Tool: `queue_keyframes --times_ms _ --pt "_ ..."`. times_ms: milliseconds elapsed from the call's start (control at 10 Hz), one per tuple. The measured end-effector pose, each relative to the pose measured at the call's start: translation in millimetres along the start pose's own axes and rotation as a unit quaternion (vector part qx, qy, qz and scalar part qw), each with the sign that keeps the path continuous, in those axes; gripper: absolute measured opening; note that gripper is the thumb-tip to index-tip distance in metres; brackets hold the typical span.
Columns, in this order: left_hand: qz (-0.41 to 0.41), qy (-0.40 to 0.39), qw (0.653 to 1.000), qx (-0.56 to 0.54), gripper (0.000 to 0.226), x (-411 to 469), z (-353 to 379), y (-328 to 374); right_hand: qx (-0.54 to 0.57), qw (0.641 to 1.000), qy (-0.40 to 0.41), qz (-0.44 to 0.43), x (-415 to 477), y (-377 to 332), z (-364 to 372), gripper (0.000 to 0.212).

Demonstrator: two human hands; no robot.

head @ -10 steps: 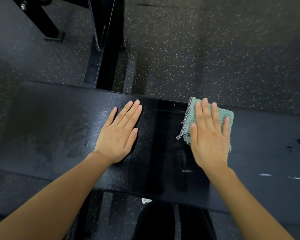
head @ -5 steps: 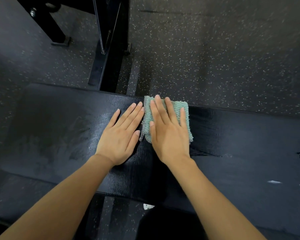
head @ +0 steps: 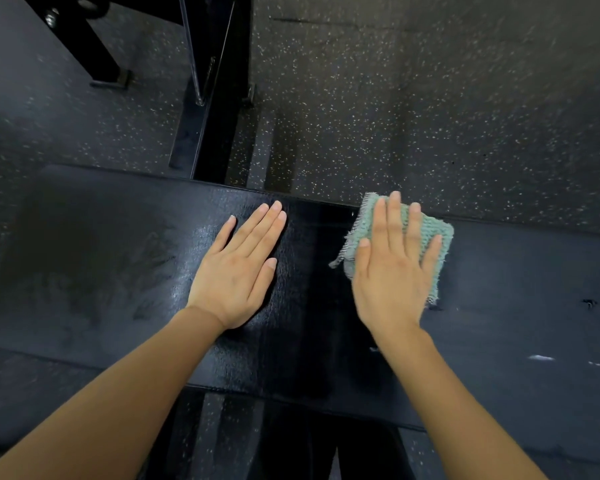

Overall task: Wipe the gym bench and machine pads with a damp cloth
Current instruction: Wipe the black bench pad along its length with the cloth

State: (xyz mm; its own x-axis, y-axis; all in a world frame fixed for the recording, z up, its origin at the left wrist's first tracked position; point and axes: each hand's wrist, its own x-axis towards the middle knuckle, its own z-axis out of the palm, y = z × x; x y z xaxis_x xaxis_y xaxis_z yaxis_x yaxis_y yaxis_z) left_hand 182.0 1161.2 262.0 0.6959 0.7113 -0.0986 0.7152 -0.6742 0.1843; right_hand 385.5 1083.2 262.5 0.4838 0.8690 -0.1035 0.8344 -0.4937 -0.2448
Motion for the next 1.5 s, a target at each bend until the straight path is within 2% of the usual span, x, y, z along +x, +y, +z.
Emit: queue_keyframes --times_ms 200,300,600,800,900,1000,1100,1200,1400,1500 --pt "0.007 0.014 1.0 -0.007 0.058 0.3 2.4 -2.1 -0.02 0.991 -0.04 -0.126 -4.0 -71.8 13.3 0.06" --pt "0.008 0.014 1.0 -0.012 0.058 0.4 1.4 -2.1 0.0 0.985 -0.069 -0.156 -2.7 -58.9 8.5 0.059" --pt "-0.006 -0.003 1.0 -0.004 0.059 0.0 -0.5 0.3 -0.018 0.996 -0.051 -0.071 -6.0 55.6 -19.5 0.058" --pt "-0.007 -0.001 1.0 0.002 0.059 -0.2 -0.8 1.8 0.003 1.0 -0.008 0.02 -9.4 32.3 -11.2 0.06" --pt "-0.007 0.001 1.0 0.001 0.059 -0.1 -0.8 1.7 0.008 1.0 -0.005 -0.003 -12.3 3.0 -1.4 0.06" --pt "-0.007 0.005 1.0 -0.002 0.059 0.2 -0.5 1.6 0.009 0.997 -0.023 -0.067 -16.7 -29.1 7.1 0.059" --pt "-0.006 0.008 1.0 -0.003 0.059 0.2 0.3 1.6 0.015 0.99 -0.042 -0.132 -18.8 -36.9 9.1 0.057" --pt "-0.007 0.004 1.0 0.001 0.059 -0.1 0.6 1.6 0.0 0.989 -0.046 -0.142 -20.4 -14.1 5.1 0.057" --pt "-0.001 0.002 1.0 0.004 0.059 -2.1 0.0 1.6 -0.03 0.995 -0.042 -0.083 -32.3 45.3 -10.0 0.057" --pt "0.009 0.0 1.0 -0.003 0.059 -3.7 -0.7 0.9 -0.017 0.999 -0.03 -0.033 -37.3 49.9 -11.5 0.057"
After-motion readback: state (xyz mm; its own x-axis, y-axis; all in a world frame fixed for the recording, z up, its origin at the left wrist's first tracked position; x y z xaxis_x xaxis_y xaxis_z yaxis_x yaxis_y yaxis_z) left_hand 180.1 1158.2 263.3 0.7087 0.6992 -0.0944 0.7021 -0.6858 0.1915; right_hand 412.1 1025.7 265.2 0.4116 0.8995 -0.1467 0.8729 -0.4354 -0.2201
